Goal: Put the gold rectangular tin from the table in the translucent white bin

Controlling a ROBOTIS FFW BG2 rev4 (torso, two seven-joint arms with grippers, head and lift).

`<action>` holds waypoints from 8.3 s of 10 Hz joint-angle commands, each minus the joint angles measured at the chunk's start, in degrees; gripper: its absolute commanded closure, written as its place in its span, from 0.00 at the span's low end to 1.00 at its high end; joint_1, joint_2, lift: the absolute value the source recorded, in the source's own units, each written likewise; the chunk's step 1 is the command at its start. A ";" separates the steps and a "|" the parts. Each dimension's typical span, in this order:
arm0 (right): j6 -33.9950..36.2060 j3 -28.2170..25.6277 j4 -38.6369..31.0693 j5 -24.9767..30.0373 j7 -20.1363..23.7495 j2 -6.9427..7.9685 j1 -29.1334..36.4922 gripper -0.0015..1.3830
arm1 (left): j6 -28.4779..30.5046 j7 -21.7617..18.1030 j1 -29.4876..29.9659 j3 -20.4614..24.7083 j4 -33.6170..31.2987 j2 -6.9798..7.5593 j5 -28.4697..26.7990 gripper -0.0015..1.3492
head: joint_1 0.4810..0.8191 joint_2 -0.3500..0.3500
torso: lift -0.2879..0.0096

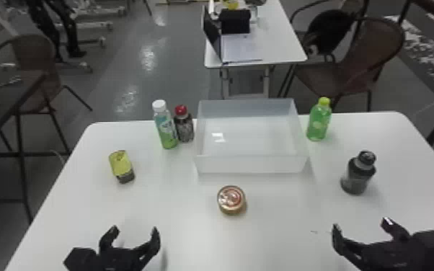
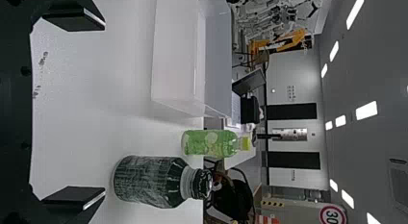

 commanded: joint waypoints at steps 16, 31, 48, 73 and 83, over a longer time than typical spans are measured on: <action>-0.26 1.13 0.80 -1.91 0.27 -0.61 -0.69 0.06 | 2.77 10.98 -12.04 1.11 7.80 -0.15 -7.67 0.08 | 0.63 0.71 | 0.78; -0.26 0.95 3.17 -1.12 4.48 2.64 -2.10 0.06 | 14.81 15.91 -33.31 -0.56 27.75 7.56 -7.14 0.09 | 0.63 0.81 | 0.78; -0.88 -3.09 4.67 1.52 10.11 6.29 -3.50 0.06 | 11.56 15.47 -32.52 -3.55 23.45 7.65 -7.14 0.61 | 0.63 0.80 | 0.78; -1.58 -3.00 6.95 0.38 10.11 5.71 -5.70 0.06 | 14.72 -6.24 -38.93 -12.60 21.25 -0.15 -14.17 0.21 | 0.63 0.39 | 0.78; 0.18 -3.00 2.56 0.55 7.47 3.78 -2.98 0.06 | 9.01 5.62 1.14 -2.58 -10.39 -0.15 0.42 0.21 | 0.63 0.60 | 0.78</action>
